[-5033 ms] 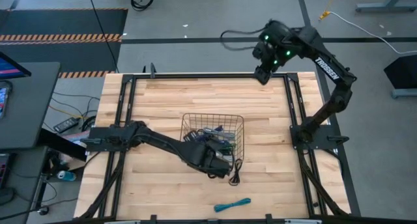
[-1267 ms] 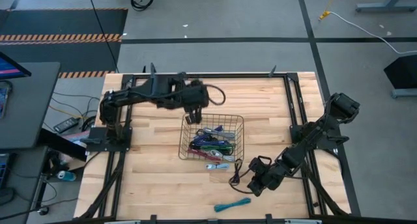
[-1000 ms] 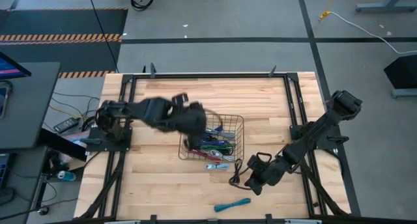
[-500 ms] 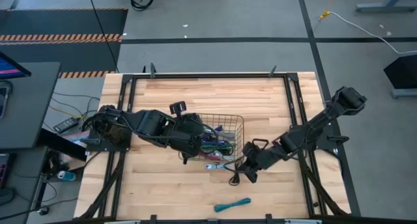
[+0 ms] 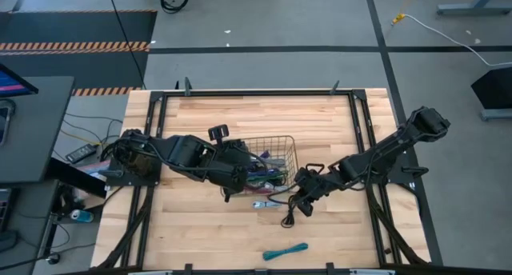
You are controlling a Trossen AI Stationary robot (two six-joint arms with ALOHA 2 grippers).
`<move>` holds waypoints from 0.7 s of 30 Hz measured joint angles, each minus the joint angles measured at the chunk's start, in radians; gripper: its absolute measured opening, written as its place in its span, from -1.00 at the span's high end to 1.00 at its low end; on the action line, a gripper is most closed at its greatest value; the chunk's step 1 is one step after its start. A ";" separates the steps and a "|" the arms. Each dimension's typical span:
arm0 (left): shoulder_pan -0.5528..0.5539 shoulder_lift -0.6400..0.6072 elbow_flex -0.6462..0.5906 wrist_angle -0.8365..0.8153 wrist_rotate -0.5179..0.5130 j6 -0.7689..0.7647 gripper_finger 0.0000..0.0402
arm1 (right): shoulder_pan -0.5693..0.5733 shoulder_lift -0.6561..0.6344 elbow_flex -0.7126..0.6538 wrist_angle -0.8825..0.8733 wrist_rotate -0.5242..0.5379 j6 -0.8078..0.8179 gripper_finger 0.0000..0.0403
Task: Pick and place USB-C Cables
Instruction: Adjust the gold wire basket, then put the black charger cable into the gold wire basket
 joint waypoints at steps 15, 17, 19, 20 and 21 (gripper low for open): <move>0.000 0.000 0.000 0.000 0.001 0.000 0.35 | 0.054 -0.051 0.052 0.036 -0.100 0.014 1.00; 0.000 0.000 0.000 0.000 0.001 0.008 0.35 | 0.088 -0.048 0.084 0.004 -0.070 0.035 1.00; 0.000 0.000 0.000 0.000 0.001 0.018 0.35 | 0.118 -0.029 0.110 -0.027 -0.039 0.057 1.00; 0.000 0.000 0.000 0.000 0.001 0.020 0.35 | 0.131 -0.016 0.116 -0.038 -0.034 0.063 1.00; 0.000 0.000 0.000 0.000 0.001 0.021 0.35 | 0.142 -0.004 0.120 -0.047 -0.033 0.074 1.00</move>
